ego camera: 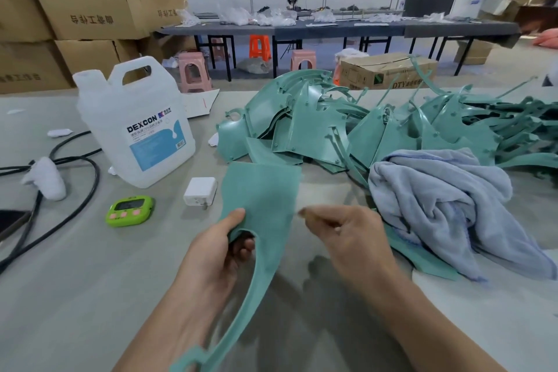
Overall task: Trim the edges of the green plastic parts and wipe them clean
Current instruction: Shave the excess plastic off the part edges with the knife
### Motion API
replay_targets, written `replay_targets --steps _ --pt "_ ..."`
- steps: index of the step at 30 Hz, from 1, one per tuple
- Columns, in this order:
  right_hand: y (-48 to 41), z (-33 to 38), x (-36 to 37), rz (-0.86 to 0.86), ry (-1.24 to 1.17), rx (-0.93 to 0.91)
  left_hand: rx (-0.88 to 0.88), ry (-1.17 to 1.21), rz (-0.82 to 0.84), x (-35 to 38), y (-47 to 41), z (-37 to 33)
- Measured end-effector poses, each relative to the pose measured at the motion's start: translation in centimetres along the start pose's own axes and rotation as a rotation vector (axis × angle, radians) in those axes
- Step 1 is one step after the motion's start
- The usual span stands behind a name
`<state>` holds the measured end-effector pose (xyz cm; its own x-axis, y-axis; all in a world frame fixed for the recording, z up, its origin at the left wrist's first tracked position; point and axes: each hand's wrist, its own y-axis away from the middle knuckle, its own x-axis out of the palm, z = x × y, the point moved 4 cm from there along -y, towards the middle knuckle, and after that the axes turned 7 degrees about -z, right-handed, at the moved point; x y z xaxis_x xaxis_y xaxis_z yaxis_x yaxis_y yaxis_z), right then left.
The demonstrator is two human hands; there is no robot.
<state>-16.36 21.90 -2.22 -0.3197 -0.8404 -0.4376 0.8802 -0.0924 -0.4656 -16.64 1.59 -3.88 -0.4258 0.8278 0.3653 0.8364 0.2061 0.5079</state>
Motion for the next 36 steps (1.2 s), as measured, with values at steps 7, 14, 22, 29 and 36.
replay_targets --steps 7,14,22,29,36 --pt "0.7 1.5 0.3 0.367 0.047 -0.057 -0.128 0.04 0.024 -0.4 0.6 -0.9" --pt "-0.6 0.8 -0.7 0.263 -0.204 0.18 -0.221 -0.077 0.075 0.0 1.0 -0.5" --pt "-0.6 0.5 -1.2 0.192 -0.275 0.193 -0.222 -0.103 0.088 -0.1 1.0 -0.5" --pt "-1.4 -1.2 -3.0 -0.025 0.164 0.288 -0.149 -0.012 0.068 -0.9 -0.1 -1.2" --pt "-2.0 0.4 -7.0 -0.347 0.67 0.213 0.124 -0.099 0.017 -1.2 -0.7 -1.2"
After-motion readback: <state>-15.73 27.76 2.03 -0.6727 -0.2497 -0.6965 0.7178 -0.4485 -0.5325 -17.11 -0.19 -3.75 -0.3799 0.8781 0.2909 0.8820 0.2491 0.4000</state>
